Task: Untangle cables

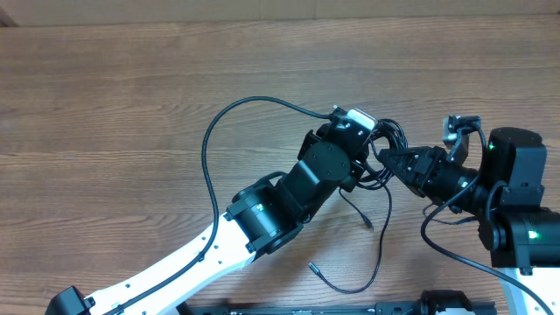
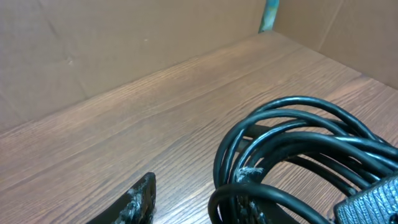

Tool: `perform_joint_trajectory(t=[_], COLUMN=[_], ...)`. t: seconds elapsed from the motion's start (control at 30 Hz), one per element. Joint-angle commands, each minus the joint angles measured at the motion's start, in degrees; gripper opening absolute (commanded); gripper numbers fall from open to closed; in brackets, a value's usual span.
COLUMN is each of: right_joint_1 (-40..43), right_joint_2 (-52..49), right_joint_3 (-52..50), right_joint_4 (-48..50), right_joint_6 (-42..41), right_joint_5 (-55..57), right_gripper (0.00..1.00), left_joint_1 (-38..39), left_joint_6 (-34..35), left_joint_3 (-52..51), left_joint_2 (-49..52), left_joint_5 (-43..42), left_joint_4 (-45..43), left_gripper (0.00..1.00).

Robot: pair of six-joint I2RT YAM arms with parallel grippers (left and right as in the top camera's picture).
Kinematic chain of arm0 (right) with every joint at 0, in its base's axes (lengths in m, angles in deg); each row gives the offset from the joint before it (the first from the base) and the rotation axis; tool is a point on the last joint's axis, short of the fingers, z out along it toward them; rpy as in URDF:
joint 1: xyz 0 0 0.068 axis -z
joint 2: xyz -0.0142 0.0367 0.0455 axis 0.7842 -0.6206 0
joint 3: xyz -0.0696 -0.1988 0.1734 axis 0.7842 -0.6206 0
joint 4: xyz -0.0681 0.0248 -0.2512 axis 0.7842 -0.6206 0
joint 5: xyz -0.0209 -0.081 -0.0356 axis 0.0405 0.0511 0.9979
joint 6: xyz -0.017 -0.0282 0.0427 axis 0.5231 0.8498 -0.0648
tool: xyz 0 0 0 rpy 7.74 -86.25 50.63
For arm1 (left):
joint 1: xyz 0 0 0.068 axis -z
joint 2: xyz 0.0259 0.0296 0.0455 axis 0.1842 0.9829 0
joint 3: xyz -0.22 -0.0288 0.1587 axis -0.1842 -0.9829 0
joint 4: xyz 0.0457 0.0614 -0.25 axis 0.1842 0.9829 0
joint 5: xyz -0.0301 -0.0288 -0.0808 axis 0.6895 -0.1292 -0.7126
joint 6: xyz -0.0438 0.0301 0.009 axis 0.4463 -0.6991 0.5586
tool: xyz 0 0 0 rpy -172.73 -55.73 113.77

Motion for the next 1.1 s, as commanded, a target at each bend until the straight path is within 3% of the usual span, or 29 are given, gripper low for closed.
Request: perform_joint_trajectory(t=[0.0,0.2,0.33,0.43,0.6,0.73,0.83,0.93,1.07], right_joint_1=[-0.6,-0.6,-0.6,-0.6,-0.6,-0.6,-0.6,-0.6,-0.6], right_joint_2=[-0.3,-3.4,-4.6,-4.7,-4.7,-4.7,-4.7,-4.7,-4.7], right_joint_3=[0.6,0.6,0.6,0.6,0.6,0.6,0.6,0.6,0.6], right_joint_4=[-3.3,-3.9,-4.0,-4.0,-4.4,-4.6,-4.5,-4.5,-4.5], right_joint_6=[1.5,1.7,1.7,1.7,3.2,3.3,3.2,3.2,3.2], right_joint_5=[2.3,2.2,2.2,2.2,2.2,2.3,2.7,3.1,3.2], right_gripper=[0.04,0.04,0.04,0.04,0.04,0.04,0.04,0.04,0.04], left_joint_1=[-2.7,-2.7,-2.7,-2.7,-2.8,-2.8,-2.8,-2.8,-2.8], left_joint_6=[3.1,3.0,-3.7,-6.0,-6.3,-7.5,-13.1,-19.4,-20.3], left_joint_3=[0.8,0.8,0.8,0.8,0.8,0.8,0.8,0.8,0.8], left_joint_2=[-1.1,-1.1,-1.1,-1.1,-1.1,-1.4,-1.5,-1.5,-1.5], left_joint_5=[11.8,-0.1,-16.8,-22.5,-21.2,-6.4,2.0,3.3,3.1], left_joint_4=[-3.1,-5.7,-6.2,-6.2,-7.5,-10.5,-16.5,-22.8,-27.9], left_gripper=[0.42,0.47,0.49,0.49,0.53,0.61,0.65,0.71,0.76])
